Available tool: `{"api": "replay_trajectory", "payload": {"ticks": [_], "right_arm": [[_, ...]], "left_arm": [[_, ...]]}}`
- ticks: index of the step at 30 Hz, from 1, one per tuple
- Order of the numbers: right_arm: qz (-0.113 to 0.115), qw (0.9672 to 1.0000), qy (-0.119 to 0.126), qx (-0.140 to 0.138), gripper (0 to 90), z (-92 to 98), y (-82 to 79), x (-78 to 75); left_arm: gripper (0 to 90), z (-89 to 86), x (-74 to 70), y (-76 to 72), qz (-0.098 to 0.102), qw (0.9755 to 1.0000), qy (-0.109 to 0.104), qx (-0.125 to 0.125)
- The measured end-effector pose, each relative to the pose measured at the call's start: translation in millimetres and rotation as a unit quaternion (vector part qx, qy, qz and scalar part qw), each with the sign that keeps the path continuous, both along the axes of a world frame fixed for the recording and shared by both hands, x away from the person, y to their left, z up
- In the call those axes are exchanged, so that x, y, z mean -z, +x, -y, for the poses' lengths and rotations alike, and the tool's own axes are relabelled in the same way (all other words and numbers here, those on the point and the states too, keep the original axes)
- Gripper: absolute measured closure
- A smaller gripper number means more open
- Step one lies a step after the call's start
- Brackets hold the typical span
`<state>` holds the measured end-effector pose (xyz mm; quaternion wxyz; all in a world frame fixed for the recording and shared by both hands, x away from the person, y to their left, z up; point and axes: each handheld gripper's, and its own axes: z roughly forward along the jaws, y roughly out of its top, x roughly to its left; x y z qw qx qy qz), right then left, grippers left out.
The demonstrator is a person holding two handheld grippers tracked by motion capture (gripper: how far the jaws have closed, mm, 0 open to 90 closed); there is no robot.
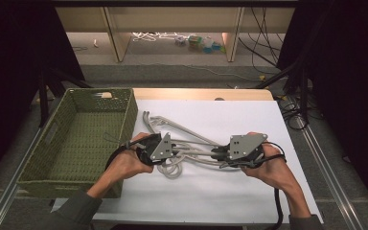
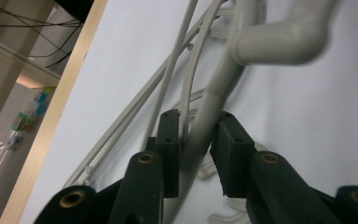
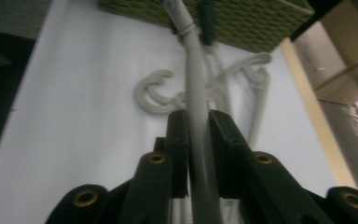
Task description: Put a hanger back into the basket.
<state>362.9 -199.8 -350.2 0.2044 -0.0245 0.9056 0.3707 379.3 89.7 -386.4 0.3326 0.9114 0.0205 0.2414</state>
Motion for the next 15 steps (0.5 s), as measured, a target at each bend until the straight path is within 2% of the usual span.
{"api": "replay_trajectory", "payload": {"ticks": [2,4,5,6,8,10,12,13,15], "right_arm": [[0.013,0.9999,-0.002,0.004,74.1,2.3,3.0,-3.3],[0.031,0.9993,-0.002,0.02,68.8,4.1,4.5,-7.1],[0.034,0.9991,0.006,0.025,65.1,4.7,4.7,-8.8],[0.034,0.9985,0.026,0.033,62.1,6.1,4.7,-11.7],[0.048,0.997,0.048,0.037,54.4,9.0,4.0,-18.3],[0.064,0.9932,0.079,0.057,47.3,13.9,1.1,-26.2],[0.077,0.9884,0.111,0.07,43.3,20.5,-1.6,-34.4],[0.078,0.9852,0.129,0.081,41.3,23.6,-3.4,-38.1],[0.075,0.9817,0.15,0.09,39.0,28.8,-6.5,-43.6]], "left_arm": [[76.1,2.5,-2.4,-0.7,-0.009,0.9999,-0.003,0.006],[77.9,4.9,-6.1,-1.3,-0.002,0.9999,0.003,0.01],[78.7,6.4,-8.4,-1.1,-0.005,1.0,0.003,0.008],[79.2,6.7,-10.5,0.2,-0.01,0.9999,0.0,0.003],[79.5,5.0,-14.1,4.8,-0.025,0.9995,-0.019,-0.008],[79.5,2.2,-15.6,8.7,-0.033,0.999,-0.018,-0.024],[79.5,-2.1,-16.9,13.3,-0.049,0.9977,-0.029,-0.037],[79.5,-4.6,-18.8,16.0,-0.052,0.9973,-0.034,-0.039],[79.6,-9.7,-22.5,19.6,-0.073,0.9945,-0.055,-0.051]]}}
